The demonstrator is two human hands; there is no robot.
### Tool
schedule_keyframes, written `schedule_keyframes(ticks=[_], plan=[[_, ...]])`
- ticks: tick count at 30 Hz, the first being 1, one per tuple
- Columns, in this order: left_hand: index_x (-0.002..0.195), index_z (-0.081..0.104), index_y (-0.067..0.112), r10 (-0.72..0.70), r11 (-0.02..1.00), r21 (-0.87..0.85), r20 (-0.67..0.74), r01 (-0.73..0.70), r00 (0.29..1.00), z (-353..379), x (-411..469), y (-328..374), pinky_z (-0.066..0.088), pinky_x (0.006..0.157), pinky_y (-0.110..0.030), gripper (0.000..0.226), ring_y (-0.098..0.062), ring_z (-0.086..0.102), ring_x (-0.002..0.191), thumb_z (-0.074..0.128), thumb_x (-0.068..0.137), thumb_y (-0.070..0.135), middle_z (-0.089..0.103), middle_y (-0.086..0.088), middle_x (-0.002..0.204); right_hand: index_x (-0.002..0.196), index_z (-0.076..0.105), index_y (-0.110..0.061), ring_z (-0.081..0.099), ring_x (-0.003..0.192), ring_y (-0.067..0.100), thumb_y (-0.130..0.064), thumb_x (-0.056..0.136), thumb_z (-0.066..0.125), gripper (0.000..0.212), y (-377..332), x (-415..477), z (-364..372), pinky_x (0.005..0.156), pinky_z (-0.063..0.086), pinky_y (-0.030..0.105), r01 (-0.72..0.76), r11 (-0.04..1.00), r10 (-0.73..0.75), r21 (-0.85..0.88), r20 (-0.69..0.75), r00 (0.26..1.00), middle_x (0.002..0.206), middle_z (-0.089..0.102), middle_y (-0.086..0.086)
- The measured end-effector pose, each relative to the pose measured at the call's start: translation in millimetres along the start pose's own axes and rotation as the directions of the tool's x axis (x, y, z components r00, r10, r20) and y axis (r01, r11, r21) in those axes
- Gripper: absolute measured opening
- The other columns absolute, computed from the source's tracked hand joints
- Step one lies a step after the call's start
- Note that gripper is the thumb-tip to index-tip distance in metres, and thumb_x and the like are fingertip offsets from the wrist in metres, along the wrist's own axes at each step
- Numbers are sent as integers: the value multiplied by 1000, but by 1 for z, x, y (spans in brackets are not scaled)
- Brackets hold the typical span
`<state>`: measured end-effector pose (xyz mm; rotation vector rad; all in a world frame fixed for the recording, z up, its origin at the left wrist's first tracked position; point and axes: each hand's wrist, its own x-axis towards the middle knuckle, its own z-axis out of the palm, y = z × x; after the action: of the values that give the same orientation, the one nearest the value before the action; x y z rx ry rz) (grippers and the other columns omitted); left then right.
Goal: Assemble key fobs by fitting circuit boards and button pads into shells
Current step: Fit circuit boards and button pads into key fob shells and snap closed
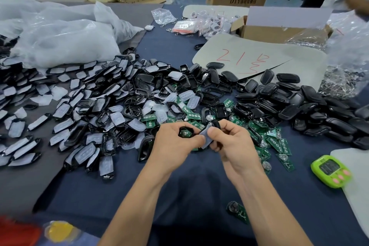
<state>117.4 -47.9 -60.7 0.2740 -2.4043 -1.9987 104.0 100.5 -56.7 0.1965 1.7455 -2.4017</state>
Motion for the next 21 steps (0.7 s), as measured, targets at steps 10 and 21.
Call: schedule_keyframes(ticks=[10, 21], plan=[[70, 78, 35, -68, 993, 89, -121, 79, 990, 4, 2, -2, 35, 54, -32, 21, -17, 39, 51, 76, 49, 38, 57, 5, 49, 83, 72, -2, 58, 55, 16, -3, 89, 67, 8, 9, -1, 1, 51, 45, 23, 44, 959, -40, -280, 22, 999, 65, 71, 13], [71, 77, 40, -47, 993, 100, -129, 60, 991, 2, 4, -5, 39, 51, -28, 27, -13, 44, 48, 75, 47, 54, 60, 6, 50, 80, 72, -6, 57, 52, 15, 0, 90, 67, 13, 8, 3, 0, 51, 45, 28, 79, 945, -81, -319, 6, 997, 62, 67, 9]])
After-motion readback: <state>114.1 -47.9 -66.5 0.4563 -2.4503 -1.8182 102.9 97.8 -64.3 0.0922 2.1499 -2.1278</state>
